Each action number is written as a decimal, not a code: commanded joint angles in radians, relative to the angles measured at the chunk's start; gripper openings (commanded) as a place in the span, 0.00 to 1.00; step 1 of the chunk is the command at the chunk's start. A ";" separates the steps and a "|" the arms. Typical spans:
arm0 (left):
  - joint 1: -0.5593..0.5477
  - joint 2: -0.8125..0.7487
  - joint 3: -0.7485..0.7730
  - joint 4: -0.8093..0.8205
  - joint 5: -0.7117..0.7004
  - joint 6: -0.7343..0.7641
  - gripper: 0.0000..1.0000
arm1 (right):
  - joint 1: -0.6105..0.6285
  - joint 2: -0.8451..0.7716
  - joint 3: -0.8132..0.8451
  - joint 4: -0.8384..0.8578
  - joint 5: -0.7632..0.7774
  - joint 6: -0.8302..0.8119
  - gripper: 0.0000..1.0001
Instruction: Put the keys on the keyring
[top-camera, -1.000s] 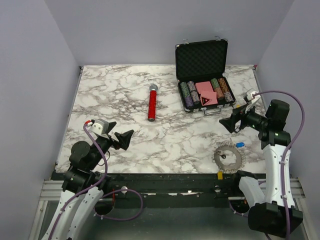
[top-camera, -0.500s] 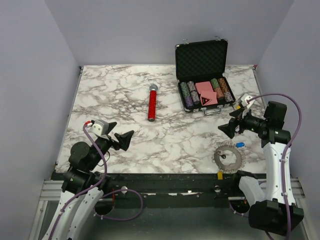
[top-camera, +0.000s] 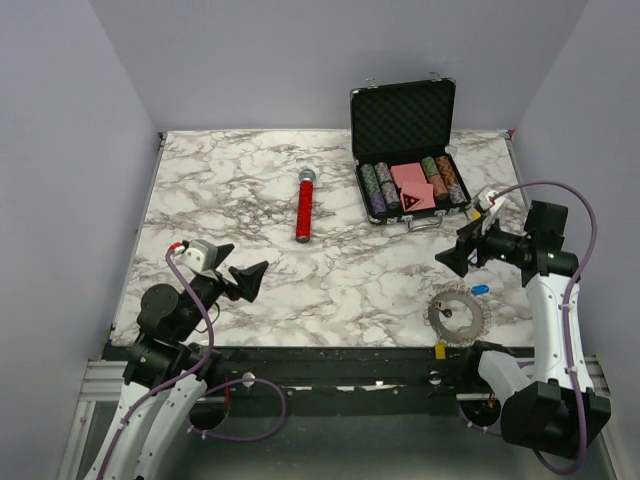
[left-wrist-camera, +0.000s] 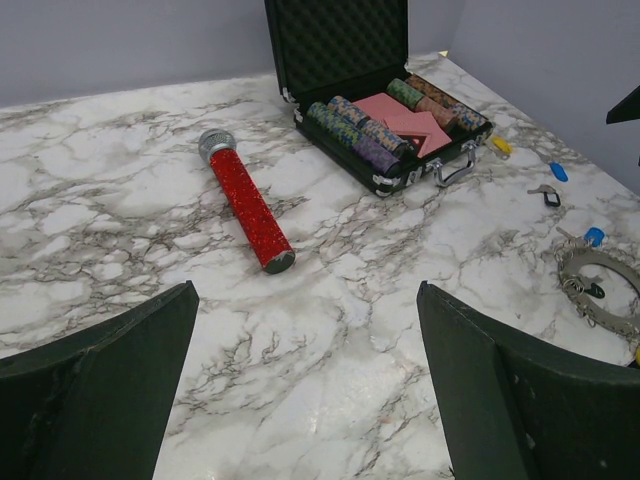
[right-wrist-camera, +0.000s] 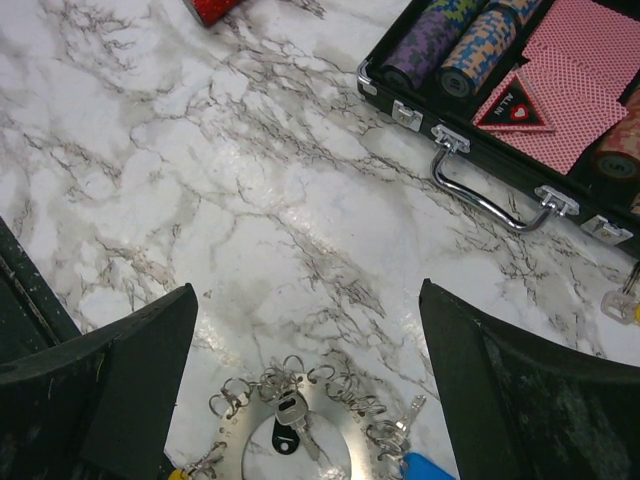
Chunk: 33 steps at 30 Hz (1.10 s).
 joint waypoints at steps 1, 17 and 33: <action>0.001 -0.013 0.012 0.008 0.032 -0.008 0.99 | -0.008 0.024 0.029 -0.049 0.029 -0.026 1.00; 0.001 -0.019 0.012 0.009 0.040 -0.008 0.99 | -0.008 0.078 0.047 -0.065 0.092 -0.023 1.00; 0.001 -0.023 0.012 0.013 0.045 -0.008 0.99 | -0.008 0.119 0.049 -0.055 0.158 -0.011 1.00</action>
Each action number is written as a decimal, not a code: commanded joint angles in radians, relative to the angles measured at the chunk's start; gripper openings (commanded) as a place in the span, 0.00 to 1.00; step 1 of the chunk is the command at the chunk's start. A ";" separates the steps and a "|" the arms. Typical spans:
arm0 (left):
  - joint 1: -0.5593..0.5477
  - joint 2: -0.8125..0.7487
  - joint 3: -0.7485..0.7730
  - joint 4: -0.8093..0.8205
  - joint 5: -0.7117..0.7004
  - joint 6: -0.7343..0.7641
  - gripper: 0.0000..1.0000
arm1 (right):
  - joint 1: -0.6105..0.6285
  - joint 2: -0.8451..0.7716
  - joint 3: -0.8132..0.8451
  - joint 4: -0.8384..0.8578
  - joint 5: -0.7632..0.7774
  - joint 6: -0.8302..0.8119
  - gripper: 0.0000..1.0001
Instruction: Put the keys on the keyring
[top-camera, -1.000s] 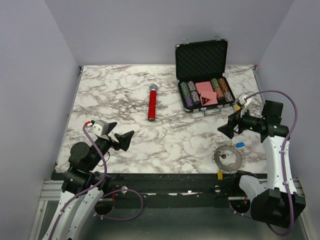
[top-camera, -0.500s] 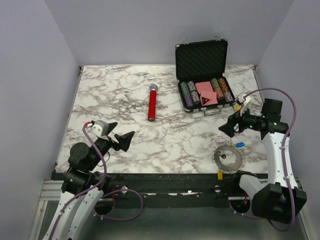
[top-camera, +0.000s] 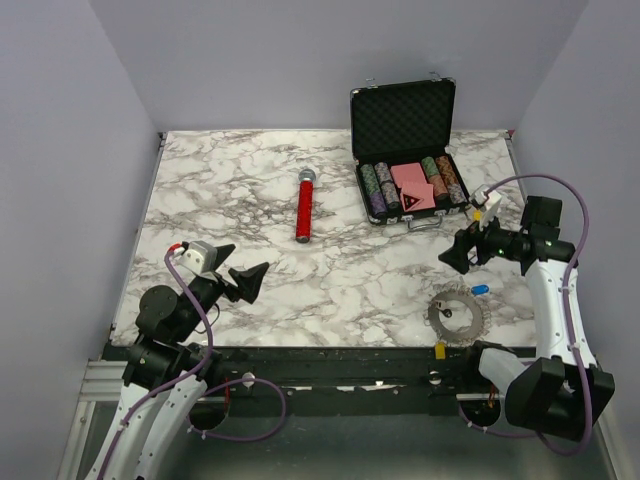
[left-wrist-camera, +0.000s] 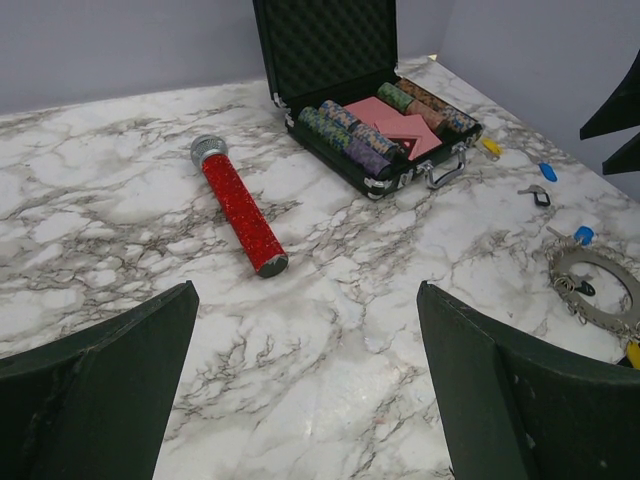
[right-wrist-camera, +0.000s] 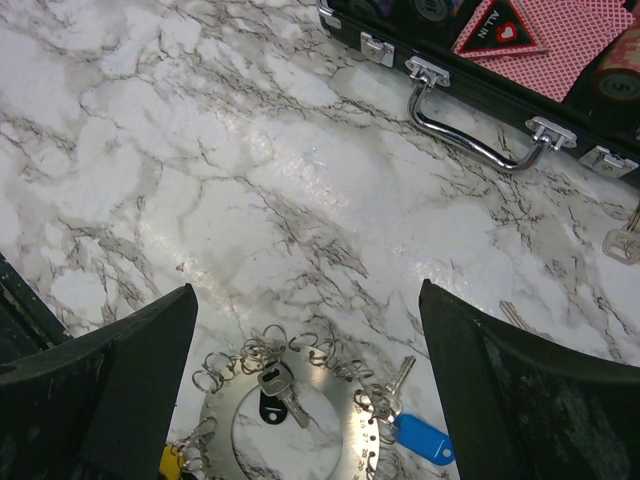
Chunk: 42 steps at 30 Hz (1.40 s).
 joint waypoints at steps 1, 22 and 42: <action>0.001 -0.015 0.010 0.009 0.025 -0.006 0.99 | -0.007 0.020 0.029 -0.015 0.049 0.007 1.00; 0.001 -0.049 0.009 0.018 0.046 -0.016 0.99 | -0.007 0.215 0.078 0.068 0.233 0.155 1.00; 0.009 -0.066 0.007 0.024 0.060 -0.019 0.99 | -0.007 0.368 0.146 0.172 0.477 0.227 1.00</action>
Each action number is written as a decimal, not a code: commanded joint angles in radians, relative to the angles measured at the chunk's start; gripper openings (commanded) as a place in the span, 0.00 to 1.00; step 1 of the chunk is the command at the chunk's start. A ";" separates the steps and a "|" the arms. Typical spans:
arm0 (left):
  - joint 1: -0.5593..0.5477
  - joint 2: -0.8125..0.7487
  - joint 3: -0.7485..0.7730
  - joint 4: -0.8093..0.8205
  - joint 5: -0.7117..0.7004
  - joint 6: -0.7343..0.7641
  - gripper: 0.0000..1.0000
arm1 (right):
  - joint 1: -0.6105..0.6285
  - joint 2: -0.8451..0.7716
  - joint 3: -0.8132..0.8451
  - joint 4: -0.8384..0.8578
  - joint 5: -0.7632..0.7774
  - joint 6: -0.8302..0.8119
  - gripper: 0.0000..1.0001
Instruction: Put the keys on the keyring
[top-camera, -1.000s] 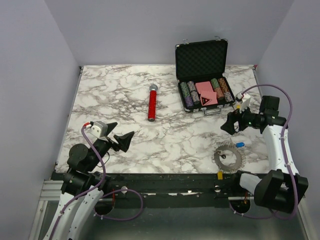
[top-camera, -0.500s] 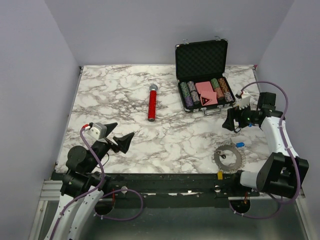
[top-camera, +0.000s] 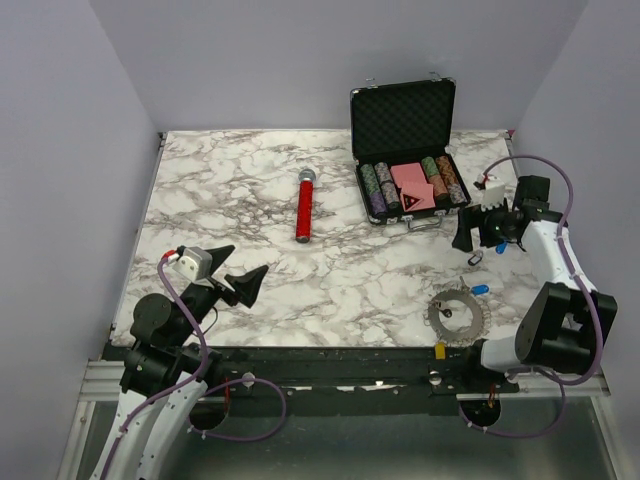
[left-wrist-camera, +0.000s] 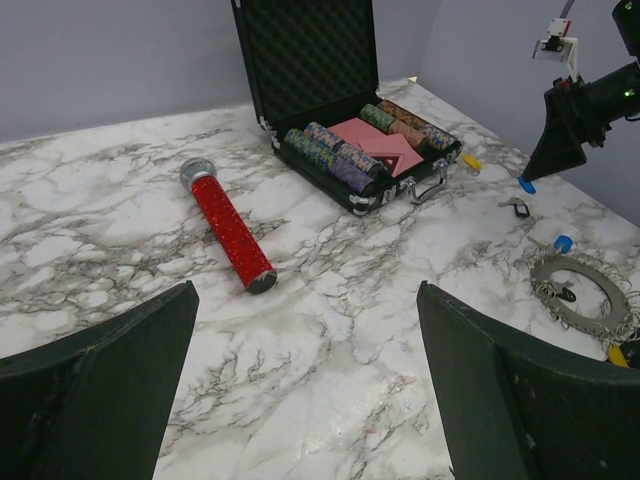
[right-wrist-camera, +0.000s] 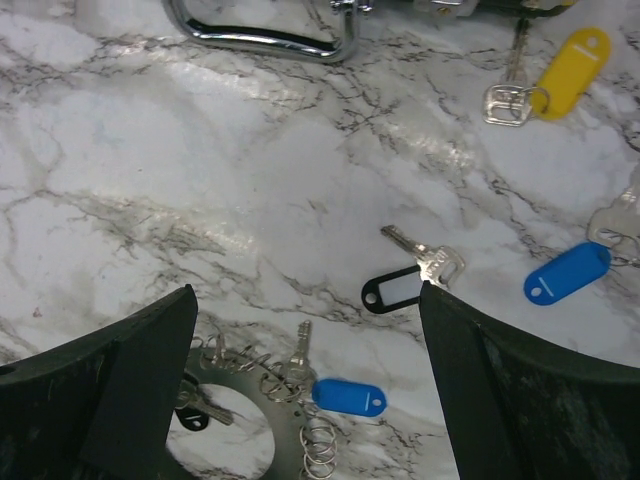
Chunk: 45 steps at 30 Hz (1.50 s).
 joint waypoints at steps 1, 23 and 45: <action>0.010 -0.015 0.009 0.019 0.031 -0.011 0.99 | -0.008 0.045 0.046 0.081 0.137 0.050 1.00; 0.044 -0.029 0.002 0.040 0.077 -0.024 0.99 | -0.034 0.204 0.129 -0.005 0.270 0.099 0.73; 0.054 -0.047 -0.001 0.048 0.089 -0.029 0.99 | -0.130 0.322 0.119 0.047 0.174 0.187 0.38</action>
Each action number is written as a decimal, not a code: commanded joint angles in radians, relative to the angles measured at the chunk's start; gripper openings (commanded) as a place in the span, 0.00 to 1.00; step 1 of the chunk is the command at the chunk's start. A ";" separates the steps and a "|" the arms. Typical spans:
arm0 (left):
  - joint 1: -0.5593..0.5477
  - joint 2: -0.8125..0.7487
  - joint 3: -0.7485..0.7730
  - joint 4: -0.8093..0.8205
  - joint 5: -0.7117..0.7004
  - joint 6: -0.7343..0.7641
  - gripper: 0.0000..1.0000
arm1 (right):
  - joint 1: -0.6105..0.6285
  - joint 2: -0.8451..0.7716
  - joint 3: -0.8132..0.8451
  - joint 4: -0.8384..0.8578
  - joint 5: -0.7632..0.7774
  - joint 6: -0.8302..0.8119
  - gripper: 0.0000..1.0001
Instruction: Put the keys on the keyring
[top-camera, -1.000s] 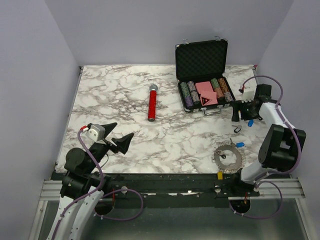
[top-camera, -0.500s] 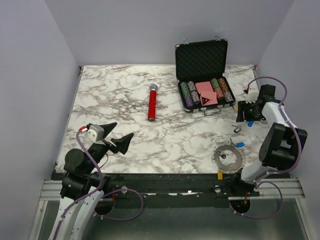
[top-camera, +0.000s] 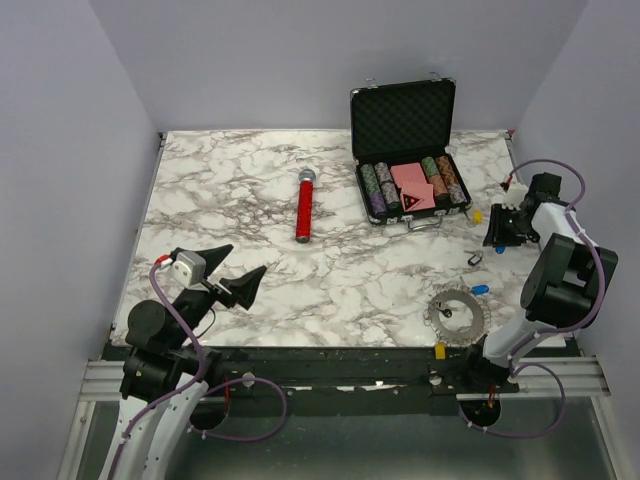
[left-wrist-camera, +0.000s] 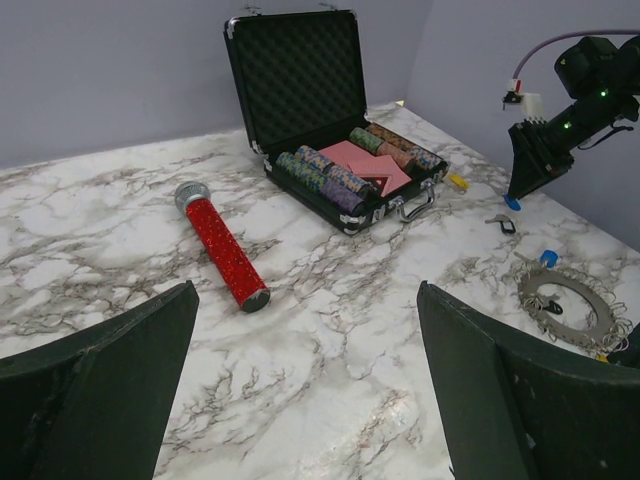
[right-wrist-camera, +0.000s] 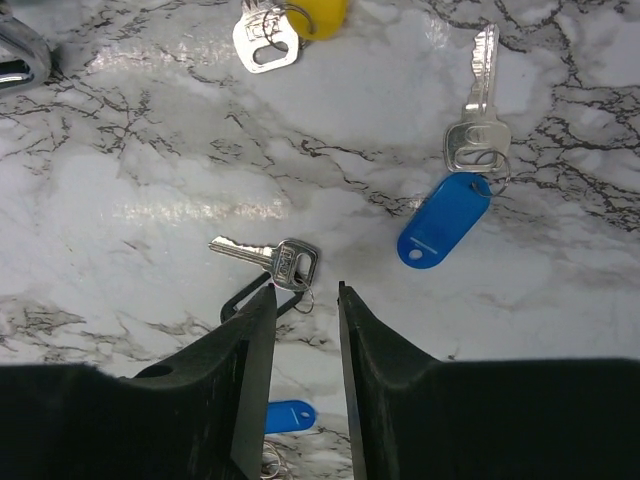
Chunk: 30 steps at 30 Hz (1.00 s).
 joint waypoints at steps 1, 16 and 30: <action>0.010 -0.012 -0.001 0.022 0.033 -0.009 0.99 | -0.015 0.029 -0.021 0.006 -0.043 0.010 0.37; 0.013 -0.017 -0.001 0.024 0.035 -0.009 0.99 | -0.042 0.078 -0.041 0.003 -0.068 0.004 0.32; 0.014 -0.015 0.001 0.021 0.039 -0.010 0.99 | -0.065 0.082 -0.057 -0.020 -0.100 -0.013 0.31</action>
